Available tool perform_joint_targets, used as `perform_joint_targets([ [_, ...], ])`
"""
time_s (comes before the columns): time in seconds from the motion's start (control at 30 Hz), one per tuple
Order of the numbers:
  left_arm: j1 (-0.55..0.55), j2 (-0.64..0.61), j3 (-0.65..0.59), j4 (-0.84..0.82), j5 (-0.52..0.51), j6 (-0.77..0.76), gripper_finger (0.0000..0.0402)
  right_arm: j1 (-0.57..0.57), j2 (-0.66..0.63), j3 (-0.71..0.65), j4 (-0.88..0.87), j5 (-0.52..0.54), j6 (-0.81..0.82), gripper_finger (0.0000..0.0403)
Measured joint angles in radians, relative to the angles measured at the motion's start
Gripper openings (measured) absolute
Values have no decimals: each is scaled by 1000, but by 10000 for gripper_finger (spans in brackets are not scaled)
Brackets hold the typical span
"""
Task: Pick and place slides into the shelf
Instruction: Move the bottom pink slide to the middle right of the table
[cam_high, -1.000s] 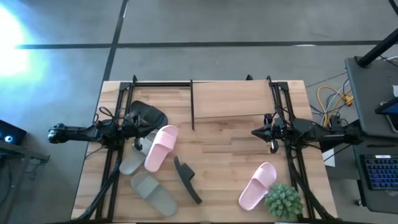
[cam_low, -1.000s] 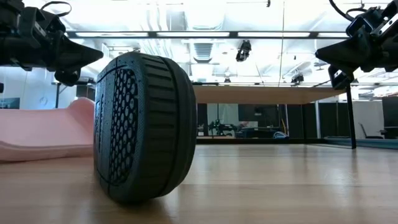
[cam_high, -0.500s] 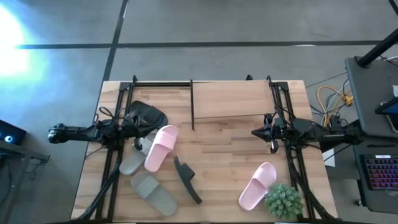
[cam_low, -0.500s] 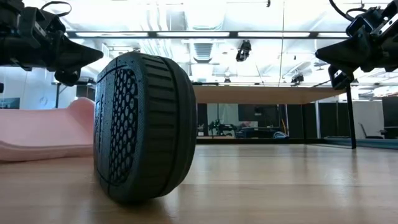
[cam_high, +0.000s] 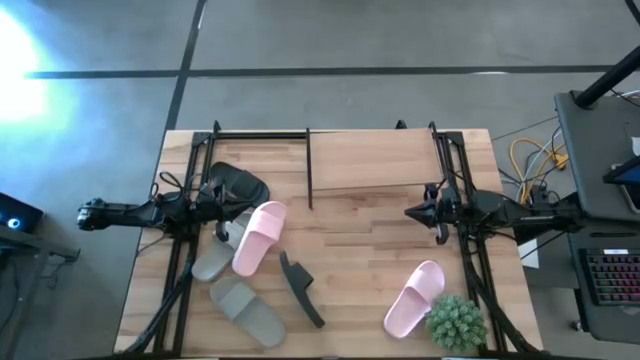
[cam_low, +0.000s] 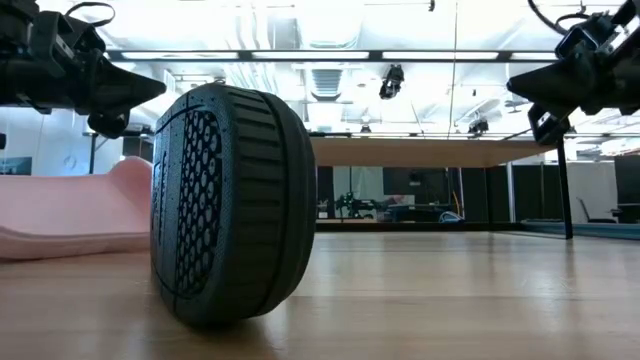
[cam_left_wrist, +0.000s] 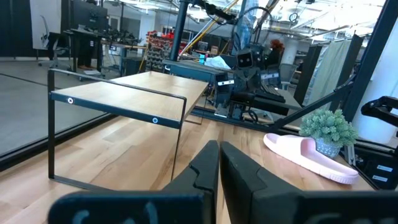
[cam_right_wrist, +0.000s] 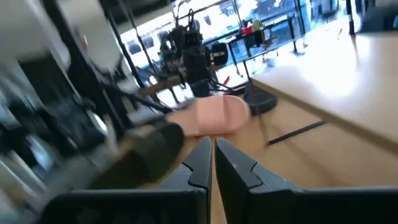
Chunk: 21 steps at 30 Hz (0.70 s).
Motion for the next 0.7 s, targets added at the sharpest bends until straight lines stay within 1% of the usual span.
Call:
perform_joint_targets([
  [0.13,0,0,0,0,0,0,1,-2,0,0,50,3,214,13],
  [0.2,0,0,0,0,0,0,1,-2,0,0,80,10,347,13],
  [0.27,0,0,0,0,0,0,1,-2,0,0,111,45,497,13],
  [0.3,0,0,0,0,0,0,1,-2,0,0,129,71,527,13],
  [0.37,0,0,0,0,0,0,1,-2,0,0,193,107,543,13],
  [0.57,0,0,0,0,0,0,1,-2,25,0,450,108,571,13],
  [0.7,0,0,0,0,0,0,1,4,69,0,542,106,572,13],
])
